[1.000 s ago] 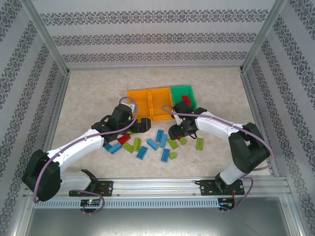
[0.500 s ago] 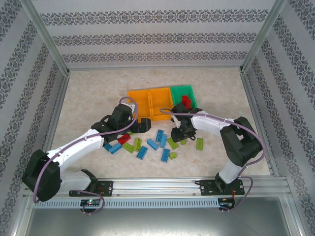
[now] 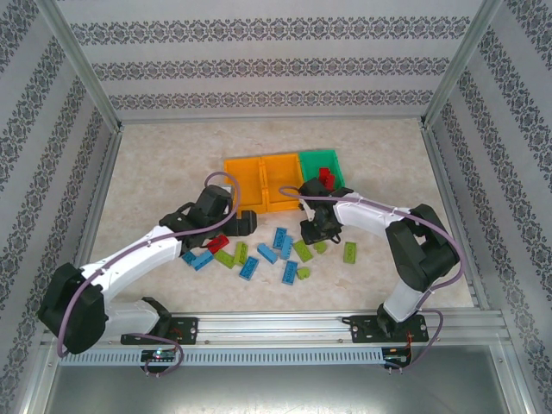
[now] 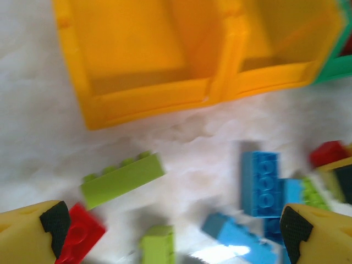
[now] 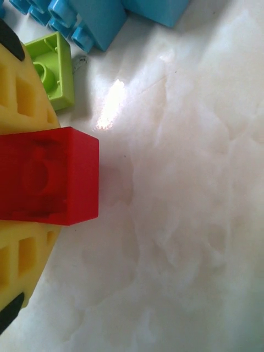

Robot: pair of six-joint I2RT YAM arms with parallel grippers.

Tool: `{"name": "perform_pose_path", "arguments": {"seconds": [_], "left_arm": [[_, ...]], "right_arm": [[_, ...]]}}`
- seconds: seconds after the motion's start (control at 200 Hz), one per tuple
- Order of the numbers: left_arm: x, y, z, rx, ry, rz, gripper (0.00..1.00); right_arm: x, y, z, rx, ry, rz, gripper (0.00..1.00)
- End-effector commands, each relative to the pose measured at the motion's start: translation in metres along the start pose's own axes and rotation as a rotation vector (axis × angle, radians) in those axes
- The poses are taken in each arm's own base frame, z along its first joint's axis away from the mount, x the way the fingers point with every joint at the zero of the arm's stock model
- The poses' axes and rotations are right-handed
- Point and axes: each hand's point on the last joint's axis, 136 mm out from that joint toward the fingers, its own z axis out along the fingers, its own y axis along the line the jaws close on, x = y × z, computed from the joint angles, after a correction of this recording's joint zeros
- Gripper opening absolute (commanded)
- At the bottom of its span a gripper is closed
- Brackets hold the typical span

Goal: Sort the legos into containers by color

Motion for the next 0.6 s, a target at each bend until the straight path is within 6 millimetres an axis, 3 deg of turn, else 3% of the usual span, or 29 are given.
{"name": "perform_pose_path", "arguments": {"seconds": [0.0, 0.22, 0.35, 0.595], "left_arm": [[0.014, 0.03, 0.001, -0.175, 0.1, -0.003, 0.99], [0.023, 0.021, 0.019, -0.164, 0.191, -0.073, 0.99], [0.024, 0.021, 0.026, -0.19, 0.227, -0.095, 0.99], [0.028, 0.018, 0.041, -0.213, 0.297, -0.116, 0.99]], "right_arm": [[-0.025, 0.003, -0.027, -0.02, -0.114, 0.038, 0.23], [-0.064, -0.007, -0.071, -0.095, -0.295, 0.153, 0.21], [-0.093, -0.029, -0.091, -0.092, -0.385, 0.219, 0.2], [-0.148, -0.074, -0.09, 0.003, -0.429, 0.279, 0.23]]}}
